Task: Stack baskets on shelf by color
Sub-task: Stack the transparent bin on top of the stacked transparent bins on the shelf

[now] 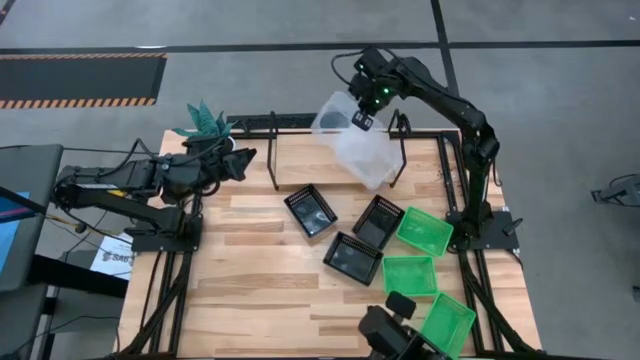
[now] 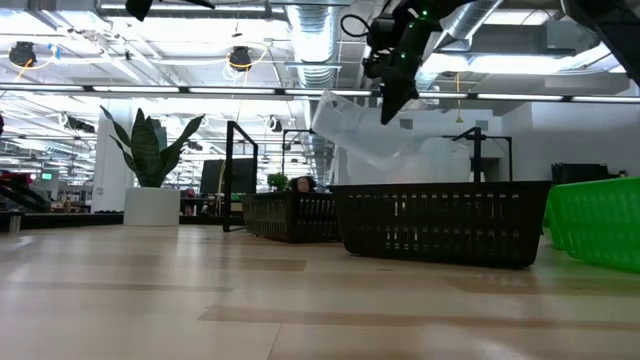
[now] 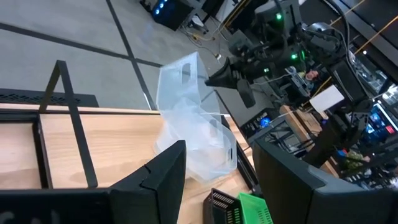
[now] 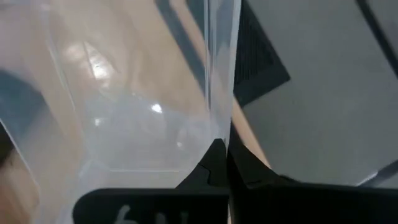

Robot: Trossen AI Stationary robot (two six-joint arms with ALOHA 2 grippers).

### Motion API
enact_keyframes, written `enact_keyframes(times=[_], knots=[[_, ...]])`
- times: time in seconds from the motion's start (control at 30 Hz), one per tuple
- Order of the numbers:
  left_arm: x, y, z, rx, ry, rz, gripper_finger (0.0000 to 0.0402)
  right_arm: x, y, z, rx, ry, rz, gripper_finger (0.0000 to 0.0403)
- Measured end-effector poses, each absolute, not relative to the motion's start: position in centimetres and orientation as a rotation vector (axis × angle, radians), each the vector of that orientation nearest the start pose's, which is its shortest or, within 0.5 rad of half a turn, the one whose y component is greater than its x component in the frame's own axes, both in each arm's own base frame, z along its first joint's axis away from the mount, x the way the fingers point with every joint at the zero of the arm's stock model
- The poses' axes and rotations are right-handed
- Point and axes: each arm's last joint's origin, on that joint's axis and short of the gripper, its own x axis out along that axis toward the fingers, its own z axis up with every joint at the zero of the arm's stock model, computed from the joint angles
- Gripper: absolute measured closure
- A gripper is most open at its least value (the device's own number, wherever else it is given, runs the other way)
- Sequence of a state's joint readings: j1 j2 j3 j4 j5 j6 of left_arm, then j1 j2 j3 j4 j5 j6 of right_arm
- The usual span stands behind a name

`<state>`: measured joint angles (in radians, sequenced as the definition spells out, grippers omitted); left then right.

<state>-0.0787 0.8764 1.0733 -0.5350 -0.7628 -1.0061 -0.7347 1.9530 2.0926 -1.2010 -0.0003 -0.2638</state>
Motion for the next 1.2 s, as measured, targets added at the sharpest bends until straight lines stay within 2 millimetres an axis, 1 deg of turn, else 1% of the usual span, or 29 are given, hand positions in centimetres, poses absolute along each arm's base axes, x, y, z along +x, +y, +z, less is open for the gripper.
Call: enact_keyframes(times=[0.27, 0.4, 0.5, 0.7, 0.77, 0.93, 1.07, 1.2], knots=[[16.4, 1.2, 38.4, -0.819, -0.067, 0.795, 0.0228, 30.3, -28.3, 36.8, 0.093, 0.914, -0.583, 0.0401], [16.4, 1.3, 38.4, -0.821, -0.069, 0.798, 0.0228, 30.2, -28.5, 37.1, 0.100, 0.896, -0.596, 0.0401], [16.4, 1.3, 38.4, -0.828, -0.072, 0.799, 0.0228, 29.3, -28.0, 38.2, 0.141, 0.929, -0.603, 0.0401], [16.4, 1.3, 38.4, -0.829, -0.073, 0.799, 0.0228, 26.8, -26.4, 41.7, 0.216, 0.984, -0.619, 0.0401], [16.4, 1.3, 38.4, -0.829, -0.073, 0.800, 0.0228, 26.0, -26.0, 42.2, 0.238, 0.996, -0.628, 0.0401], [16.4, 1.3, 38.4, -0.827, -0.072, 0.799, 0.0228, 24.6, -26.0, 41.3, 0.349, 1.101, -0.617, 0.0401], [16.4, 1.3, 38.4, -0.821, -0.067, 0.800, 0.0228, 24.8, -26.3, 40.8, 0.373, 1.120, -0.620, 0.0401], [16.4, 1.3, 38.2, -0.817, -0.045, 0.796, 0.0228, 25.2, -25.8, 40.8, 0.400, 1.115, -0.627, 0.0401]])
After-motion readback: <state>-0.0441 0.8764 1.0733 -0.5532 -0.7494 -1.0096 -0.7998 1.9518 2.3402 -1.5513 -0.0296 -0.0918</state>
